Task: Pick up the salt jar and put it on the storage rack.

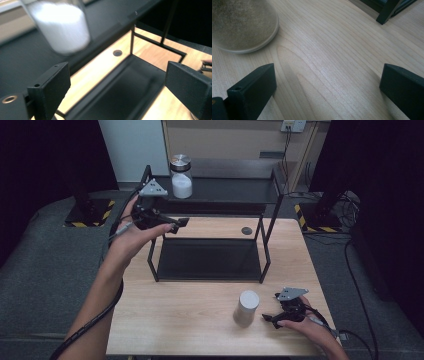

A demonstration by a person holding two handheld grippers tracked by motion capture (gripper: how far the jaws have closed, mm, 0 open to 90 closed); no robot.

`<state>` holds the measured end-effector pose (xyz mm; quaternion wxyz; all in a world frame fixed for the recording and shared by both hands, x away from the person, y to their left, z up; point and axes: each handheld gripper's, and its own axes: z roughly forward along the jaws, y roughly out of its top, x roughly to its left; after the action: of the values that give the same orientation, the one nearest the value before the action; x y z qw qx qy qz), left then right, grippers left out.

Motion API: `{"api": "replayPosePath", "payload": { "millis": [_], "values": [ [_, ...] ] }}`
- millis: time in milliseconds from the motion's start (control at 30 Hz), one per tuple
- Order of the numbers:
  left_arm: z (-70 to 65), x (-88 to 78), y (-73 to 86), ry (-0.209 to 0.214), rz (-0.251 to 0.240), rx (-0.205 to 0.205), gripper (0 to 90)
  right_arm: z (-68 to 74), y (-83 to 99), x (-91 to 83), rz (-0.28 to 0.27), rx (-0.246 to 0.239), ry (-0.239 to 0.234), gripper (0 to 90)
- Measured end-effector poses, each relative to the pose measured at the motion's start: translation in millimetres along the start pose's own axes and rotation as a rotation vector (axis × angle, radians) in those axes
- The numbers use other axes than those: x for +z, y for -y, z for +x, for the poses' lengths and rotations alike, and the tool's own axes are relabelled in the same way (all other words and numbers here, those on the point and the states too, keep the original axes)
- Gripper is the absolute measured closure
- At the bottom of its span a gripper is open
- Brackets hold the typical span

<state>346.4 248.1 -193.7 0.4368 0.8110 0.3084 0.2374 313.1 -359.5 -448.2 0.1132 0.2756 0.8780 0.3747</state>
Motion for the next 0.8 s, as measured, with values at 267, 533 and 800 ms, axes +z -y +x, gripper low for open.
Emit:
{"api": "replayPosePath", "payload": {
  "millis": [267, 533, 800],
  "values": [
    [-21.0, 14.6, 47.1, 0.045, 0.041, -0.003, 5.4, 0.1, 0.0, 0.0, 0.0, 0.0, 0.0, 1.7],
    [-48.2, 40.1, 102.5, 0.103, 0.105, -0.006, 5.3, 0.1, -0.1, 0.0, 0.0, -0.001, 0.001, 1.7],
    [-63.0, 78.1, 165.5, 0.142, 0.195, -0.036, 5.5, 0.2, -0.1, 0.0, 0.0, -0.001, 0.001, 1.6]
  ]
}}
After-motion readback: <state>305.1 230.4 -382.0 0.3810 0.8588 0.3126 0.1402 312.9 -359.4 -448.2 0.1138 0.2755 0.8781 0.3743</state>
